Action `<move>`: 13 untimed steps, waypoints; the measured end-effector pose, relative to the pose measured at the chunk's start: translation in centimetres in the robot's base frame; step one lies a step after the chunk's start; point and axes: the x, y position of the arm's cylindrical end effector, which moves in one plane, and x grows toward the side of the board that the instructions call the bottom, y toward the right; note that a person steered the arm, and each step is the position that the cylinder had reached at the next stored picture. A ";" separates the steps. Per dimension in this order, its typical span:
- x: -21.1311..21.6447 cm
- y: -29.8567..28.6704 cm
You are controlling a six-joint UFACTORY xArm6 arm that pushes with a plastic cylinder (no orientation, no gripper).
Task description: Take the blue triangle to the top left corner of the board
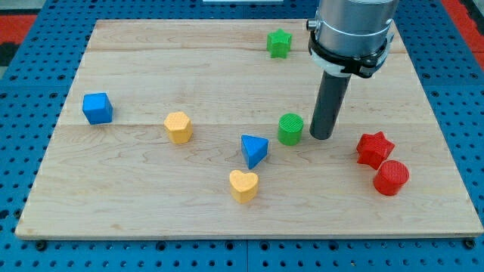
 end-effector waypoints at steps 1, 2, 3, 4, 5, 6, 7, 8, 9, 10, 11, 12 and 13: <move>-1.5 -1.5; -1.0 -1.8; 4.8 -1.9; 3.7 -3.9; -0.4 -10.6; -0.1 -11.9; 2.6 -6.2; 4.2 -7.2; 4.1 -13.0; 4.5 -14.3; 7.1 -12.9; 6.2 -18.3; 3.7 -22.9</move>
